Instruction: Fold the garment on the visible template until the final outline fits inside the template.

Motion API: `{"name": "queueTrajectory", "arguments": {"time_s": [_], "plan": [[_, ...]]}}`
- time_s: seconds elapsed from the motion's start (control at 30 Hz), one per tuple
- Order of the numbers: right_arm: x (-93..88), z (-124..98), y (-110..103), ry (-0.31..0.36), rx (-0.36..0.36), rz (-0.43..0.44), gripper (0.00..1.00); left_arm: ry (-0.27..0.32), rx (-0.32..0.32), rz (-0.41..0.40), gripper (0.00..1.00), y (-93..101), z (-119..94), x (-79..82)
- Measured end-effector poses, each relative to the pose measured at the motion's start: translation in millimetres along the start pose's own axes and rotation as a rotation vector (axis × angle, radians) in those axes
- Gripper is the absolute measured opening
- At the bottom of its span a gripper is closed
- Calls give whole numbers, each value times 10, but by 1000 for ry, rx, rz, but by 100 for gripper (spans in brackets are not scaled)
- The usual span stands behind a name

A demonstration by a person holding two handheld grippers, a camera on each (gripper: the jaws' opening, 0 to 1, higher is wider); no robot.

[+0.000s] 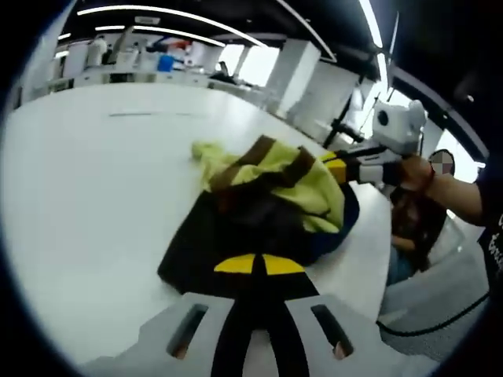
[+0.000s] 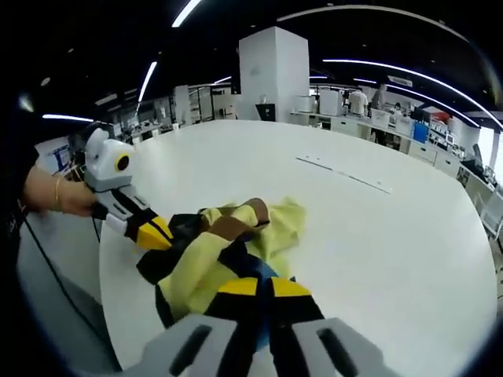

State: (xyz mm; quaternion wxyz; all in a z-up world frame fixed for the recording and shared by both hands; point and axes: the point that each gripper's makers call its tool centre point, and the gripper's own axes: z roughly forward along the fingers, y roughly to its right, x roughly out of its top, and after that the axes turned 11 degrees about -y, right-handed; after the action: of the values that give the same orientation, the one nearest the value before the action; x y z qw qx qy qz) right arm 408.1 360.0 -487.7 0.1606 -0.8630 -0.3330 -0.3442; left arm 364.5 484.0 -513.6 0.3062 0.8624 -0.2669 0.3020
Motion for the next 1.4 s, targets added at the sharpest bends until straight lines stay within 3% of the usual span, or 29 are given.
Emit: {"name": "queueTrajectory", "arguments": {"time_s": [0.3, 0.67, 0.77, 0.83, 0.93, 1.03, 1.1, 1.27, 1.4], "plan": [[-1, -33, -15, 6, -2, -5, 0, 2, 4, -9, 0, 16, -72, 32], [21, -122, 15, 19, -8, -18, 0, 56, 3, -28, 0, 28, -299, 155], [26, -175, 62, 18, -42, -31, 0, 46, 3, -78, 0, 35, -347, 180], [54, -213, 96, 19, -50, -28, 0, 31, 14, -64, 0, 47, -396, 193], [70, -273, 147, 26, -58, -20, 0, 54, 14, -52, 0, 61, -469, 261], [69, -299, 163, 21, -65, -34, 0, 57, 51, -46, 0, 12, -538, 316], [65, -325, 177, 21, -75, -36, 0, 5, 105, -13, 0, -83, -567, 266], [128, -403, 234, 40, -93, -16, 0, 36, 104, -11, 0, -106, -655, 355], [181, -481, 278, 55, -94, 5, 0, 33, 142, -19, 0, -209, -758, 395]]}}
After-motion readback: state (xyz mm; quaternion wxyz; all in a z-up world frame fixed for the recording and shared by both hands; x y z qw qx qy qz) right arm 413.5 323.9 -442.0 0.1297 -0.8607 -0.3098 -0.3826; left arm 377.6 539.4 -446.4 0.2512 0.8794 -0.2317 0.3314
